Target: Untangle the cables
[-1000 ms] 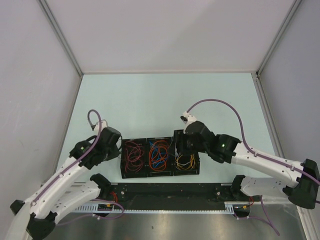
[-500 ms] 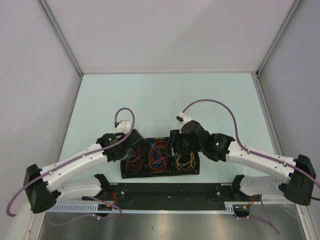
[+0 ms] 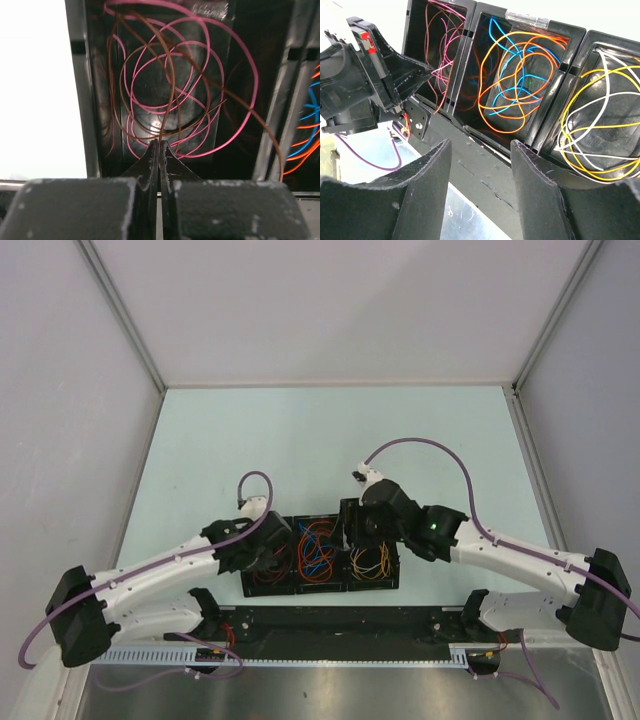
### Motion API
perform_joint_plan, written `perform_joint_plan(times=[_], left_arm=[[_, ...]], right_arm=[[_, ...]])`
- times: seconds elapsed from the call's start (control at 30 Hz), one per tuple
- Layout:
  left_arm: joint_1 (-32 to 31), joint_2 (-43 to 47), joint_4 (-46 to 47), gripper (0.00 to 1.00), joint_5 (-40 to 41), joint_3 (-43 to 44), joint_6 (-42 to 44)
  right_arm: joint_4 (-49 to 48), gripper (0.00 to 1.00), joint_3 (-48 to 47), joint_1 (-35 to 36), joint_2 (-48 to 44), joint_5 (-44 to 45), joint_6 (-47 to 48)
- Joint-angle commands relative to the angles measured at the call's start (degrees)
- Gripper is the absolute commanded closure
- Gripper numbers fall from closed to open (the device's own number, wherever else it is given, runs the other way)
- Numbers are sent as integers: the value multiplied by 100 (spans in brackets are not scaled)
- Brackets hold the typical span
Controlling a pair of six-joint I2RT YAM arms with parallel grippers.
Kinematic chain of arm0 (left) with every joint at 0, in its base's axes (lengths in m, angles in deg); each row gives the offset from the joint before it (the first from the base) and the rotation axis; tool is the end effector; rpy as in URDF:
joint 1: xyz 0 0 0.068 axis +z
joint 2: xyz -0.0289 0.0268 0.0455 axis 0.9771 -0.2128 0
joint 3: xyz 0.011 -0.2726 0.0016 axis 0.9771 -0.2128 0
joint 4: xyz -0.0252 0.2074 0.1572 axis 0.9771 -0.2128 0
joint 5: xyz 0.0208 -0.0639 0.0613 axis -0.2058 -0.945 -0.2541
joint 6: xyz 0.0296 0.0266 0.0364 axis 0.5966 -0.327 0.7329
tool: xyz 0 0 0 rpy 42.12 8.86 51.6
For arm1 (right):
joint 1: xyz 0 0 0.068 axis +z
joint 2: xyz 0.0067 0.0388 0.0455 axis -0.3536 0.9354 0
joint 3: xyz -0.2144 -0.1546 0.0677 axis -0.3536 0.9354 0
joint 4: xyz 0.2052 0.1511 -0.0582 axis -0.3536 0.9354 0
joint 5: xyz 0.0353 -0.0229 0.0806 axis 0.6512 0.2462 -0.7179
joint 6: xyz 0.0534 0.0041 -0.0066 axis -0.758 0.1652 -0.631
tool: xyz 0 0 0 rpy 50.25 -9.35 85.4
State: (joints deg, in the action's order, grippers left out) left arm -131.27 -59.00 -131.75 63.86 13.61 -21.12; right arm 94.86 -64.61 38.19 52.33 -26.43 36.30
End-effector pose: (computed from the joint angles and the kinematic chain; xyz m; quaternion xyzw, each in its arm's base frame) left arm 0.1112 -0.1270 0.2088 -0.0525 0.9672 -0.0084 0.2482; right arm 0.1313 0.2193 0.2840 -0.1260 0.8916 0.3459 0.2636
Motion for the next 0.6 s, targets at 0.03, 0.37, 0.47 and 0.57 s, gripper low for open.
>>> perform_joint_plan(times=[0.03,0.37,0.47,0.57], left_arm=[[-58,284,101,100,76,-95,-371],[671,-103,364,100,473,-16,401],[873,-164,487,100,481,-42,525],[961,-340,505,100,656,2,613]], right_arm=[[-237,45,-20,-18,67,-41,26],[-263,45,-20,-27,138,-147,70],[-228,45,-20,-62,155,-156,97],[-272,45,-20,-124,217,-234,123]])
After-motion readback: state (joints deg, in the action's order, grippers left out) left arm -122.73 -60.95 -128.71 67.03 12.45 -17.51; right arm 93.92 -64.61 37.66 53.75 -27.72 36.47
